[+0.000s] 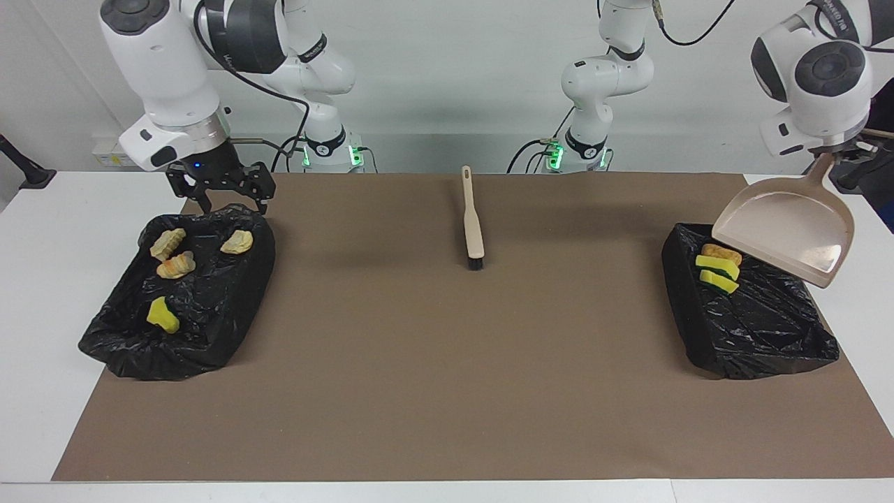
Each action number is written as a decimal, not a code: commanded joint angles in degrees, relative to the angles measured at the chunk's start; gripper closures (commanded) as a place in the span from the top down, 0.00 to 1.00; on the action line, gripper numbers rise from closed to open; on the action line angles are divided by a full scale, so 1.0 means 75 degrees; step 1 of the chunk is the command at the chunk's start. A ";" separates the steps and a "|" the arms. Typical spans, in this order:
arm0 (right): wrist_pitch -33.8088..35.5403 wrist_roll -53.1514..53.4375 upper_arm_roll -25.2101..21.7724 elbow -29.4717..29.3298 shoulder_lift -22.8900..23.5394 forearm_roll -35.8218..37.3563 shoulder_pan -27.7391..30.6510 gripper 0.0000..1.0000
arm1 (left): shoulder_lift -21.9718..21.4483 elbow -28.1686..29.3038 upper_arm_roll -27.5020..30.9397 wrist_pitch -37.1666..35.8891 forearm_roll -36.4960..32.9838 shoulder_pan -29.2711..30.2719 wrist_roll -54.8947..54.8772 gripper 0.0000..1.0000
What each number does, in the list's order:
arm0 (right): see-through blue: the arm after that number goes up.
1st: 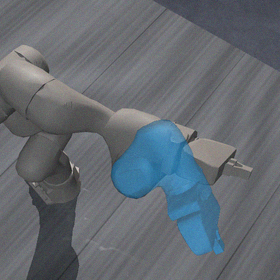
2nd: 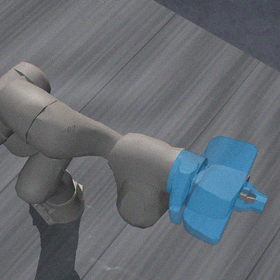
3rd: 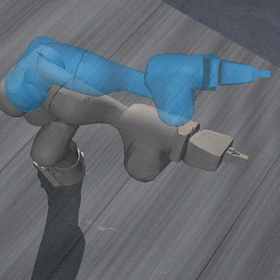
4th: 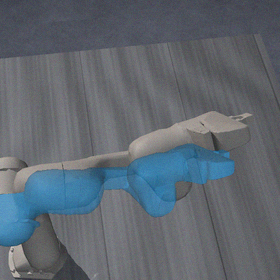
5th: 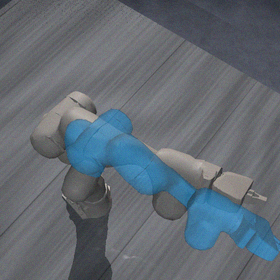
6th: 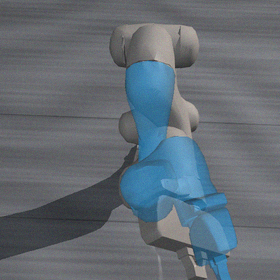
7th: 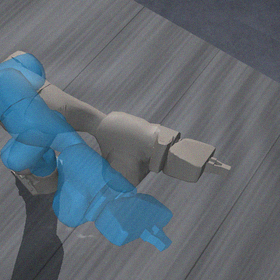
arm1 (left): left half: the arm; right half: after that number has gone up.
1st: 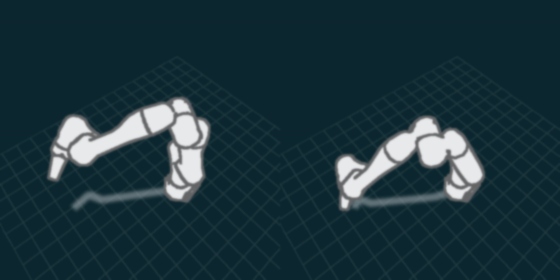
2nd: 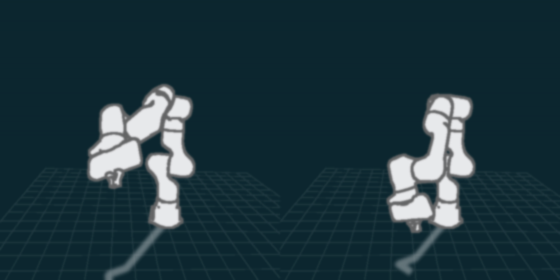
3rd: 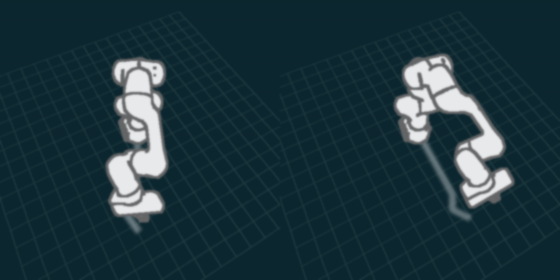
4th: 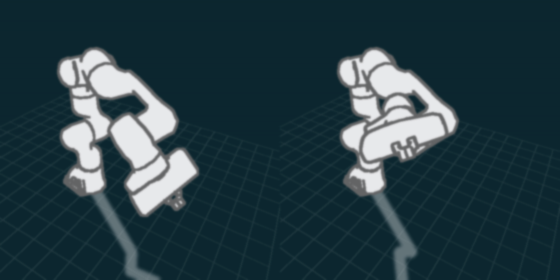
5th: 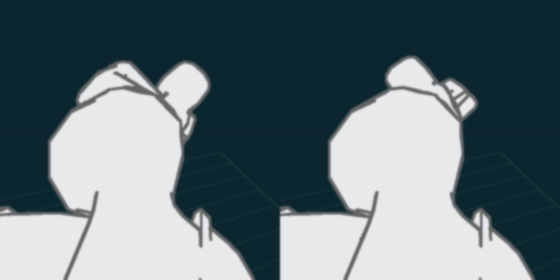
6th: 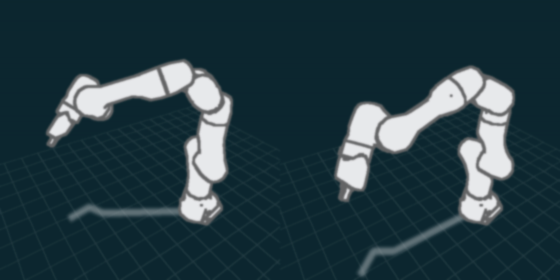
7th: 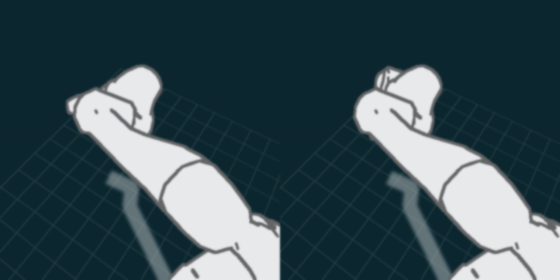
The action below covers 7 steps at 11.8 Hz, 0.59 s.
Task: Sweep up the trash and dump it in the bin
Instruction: 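Carry the empty dustpan back to the table center with the left gripper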
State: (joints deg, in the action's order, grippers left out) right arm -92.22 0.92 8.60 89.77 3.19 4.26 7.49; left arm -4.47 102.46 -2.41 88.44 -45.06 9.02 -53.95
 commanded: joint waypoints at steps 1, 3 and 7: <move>0.0144 0.0029 0.0071 -0.0004 -0.0132 -0.0124 0.0079 1.00 | 0.0197 -0.0723 0.0052 -0.0250 0.0204 -0.0323 -0.0261 0.00; 0.0318 0.0041 0.0106 -0.0051 -0.0121 -0.0204 0.0021 1.00 | 0.0174 -0.0968 0.0110 -0.0110 0.2549 -0.0172 0.0356 0.00; 0.0755 0.0603 0.0142 -0.0403 -0.0073 -0.0451 -0.0049 1.00 | -0.0166 -0.0174 0.0052 0.0266 0.4655 -0.0800 0.3343 0.00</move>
State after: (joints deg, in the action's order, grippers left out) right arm -87.53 3.50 9.33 88.06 2.67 2.24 7.05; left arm -4.06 98.38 -2.63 88.40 -14.91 6.94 -36.54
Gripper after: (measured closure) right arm 0.000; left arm 0.683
